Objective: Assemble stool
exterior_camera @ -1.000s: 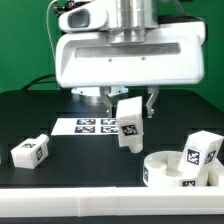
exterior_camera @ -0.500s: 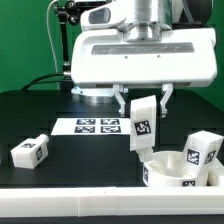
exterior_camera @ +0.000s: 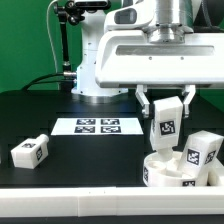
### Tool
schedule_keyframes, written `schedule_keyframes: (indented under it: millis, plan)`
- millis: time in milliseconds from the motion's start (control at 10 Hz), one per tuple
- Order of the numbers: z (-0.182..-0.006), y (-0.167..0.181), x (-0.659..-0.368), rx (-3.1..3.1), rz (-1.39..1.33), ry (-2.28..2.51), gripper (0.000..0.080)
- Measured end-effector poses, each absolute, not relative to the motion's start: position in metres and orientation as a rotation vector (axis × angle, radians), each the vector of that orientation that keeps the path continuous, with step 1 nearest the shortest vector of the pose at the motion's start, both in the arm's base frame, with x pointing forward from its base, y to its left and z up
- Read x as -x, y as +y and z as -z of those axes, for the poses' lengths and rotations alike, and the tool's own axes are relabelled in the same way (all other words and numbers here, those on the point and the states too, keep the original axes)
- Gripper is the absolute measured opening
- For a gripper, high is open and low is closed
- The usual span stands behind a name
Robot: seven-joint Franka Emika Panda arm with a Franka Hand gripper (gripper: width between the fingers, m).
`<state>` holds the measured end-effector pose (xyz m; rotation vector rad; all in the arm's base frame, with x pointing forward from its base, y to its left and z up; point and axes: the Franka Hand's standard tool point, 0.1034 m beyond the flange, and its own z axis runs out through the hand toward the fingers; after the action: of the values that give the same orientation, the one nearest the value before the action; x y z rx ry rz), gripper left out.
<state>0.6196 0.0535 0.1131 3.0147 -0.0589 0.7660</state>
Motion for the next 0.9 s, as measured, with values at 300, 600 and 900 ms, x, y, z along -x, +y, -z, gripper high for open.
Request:
schedule_keyframes:
  millis: [300, 600, 900]
  plan:
    - [-0.113, 0.055, -0.62, -3.006, -0.775, -0.019, 0.0327]
    - [-0.105, 0.065, -0.613, -2.948, -0.81, 0.194, 0.0327]
    - [-0.102, 0.058, -0.611, -2.92, -0.835, 0.227, 0.0327]
